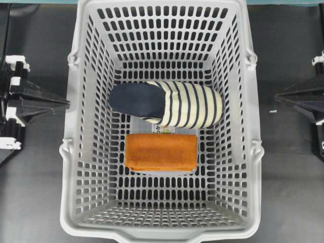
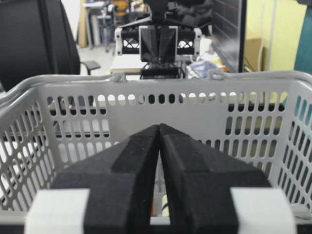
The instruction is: Pick up the orange cloth from the shopping basket with the left arm.
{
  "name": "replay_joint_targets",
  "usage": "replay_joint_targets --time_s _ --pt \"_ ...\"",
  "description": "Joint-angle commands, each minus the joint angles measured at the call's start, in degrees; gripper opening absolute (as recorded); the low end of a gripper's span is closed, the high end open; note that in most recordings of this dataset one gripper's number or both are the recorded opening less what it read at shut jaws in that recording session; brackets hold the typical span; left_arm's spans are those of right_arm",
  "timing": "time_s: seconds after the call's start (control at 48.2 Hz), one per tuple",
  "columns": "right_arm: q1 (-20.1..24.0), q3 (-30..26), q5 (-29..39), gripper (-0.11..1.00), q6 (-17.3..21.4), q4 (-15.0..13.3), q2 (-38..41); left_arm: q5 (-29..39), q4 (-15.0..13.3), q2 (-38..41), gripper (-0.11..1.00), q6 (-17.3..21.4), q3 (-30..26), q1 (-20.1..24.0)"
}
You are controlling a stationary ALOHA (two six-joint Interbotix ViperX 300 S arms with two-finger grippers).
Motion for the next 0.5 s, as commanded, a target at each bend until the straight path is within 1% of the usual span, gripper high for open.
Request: replay_joint_targets --time_s 0.0,0.021,0.083,0.187,0.27,0.478 --pt "-0.26 -0.53 -0.26 0.00 0.35 0.18 0.62 1.32 2.29 0.62 0.06 -1.67 -3.43 0.35" --pt "-0.26 -0.53 -0.18 0.00 0.35 0.44 0.62 2.11 2.29 0.79 0.06 -1.93 -4.04 0.44" --pt "-0.26 -0.53 0.26 0.00 0.53 0.79 0.53 5.89 2.29 1.23 0.00 -2.81 -6.50 0.44" --pt "-0.26 -0.53 0.79 0.00 1.14 0.88 0.44 12.92 2.29 2.20 0.00 -3.34 -10.55 0.26" --pt "-0.26 -0.53 1.49 0.00 1.67 0.88 0.18 18.81 2.29 3.52 0.00 -2.99 -14.15 0.09" --pt "-1.14 -1.14 3.34 0.00 1.49 0.79 0.09 29.53 2.29 8.70 0.00 -2.46 -22.41 -0.35"
